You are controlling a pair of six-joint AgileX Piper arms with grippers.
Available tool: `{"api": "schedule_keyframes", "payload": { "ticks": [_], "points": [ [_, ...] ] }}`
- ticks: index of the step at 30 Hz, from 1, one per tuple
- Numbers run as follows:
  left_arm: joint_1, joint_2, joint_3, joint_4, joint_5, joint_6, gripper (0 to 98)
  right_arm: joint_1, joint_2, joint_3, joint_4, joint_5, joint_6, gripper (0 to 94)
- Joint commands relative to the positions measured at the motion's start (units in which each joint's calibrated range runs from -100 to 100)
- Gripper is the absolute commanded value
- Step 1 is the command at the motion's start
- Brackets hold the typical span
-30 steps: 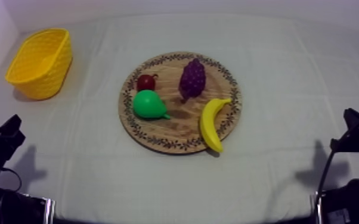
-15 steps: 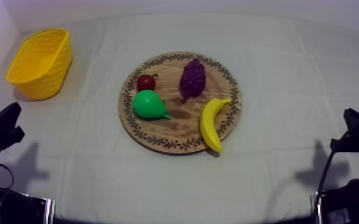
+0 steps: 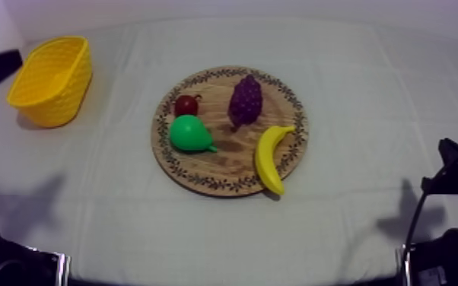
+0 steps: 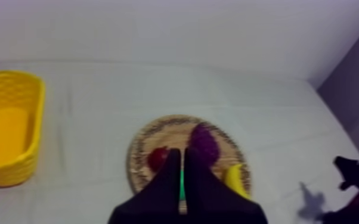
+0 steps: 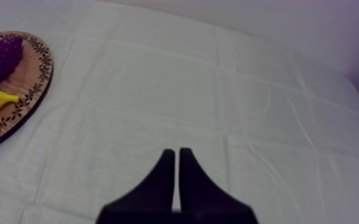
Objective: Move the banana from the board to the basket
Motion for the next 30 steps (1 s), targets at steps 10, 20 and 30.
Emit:
{"api": "schedule_keyframes", "payload": {
  "ticks": [10, 20, 30],
  "points": [
    [11.4, 24.8, -26.8, 0.31, 5.7, 7.0, 0.2, 0.0, 0.0, 0.0, 0.0, 0.0, 0.0, 0.6],
    [14.4, 40.1, -37.1, 2.67, 12.3, 12.4, 0.2, 0.0, 0.0, 0.0, 0.0, 0.0, 0.0, 0.6],
    [13.7, 49.3, -39.3, 8.76, 17.8, 14.4, 0.2, 0.0, 0.0, 0.0, 0.0, 0.0, 0.0, 0.6]
  ]
}}
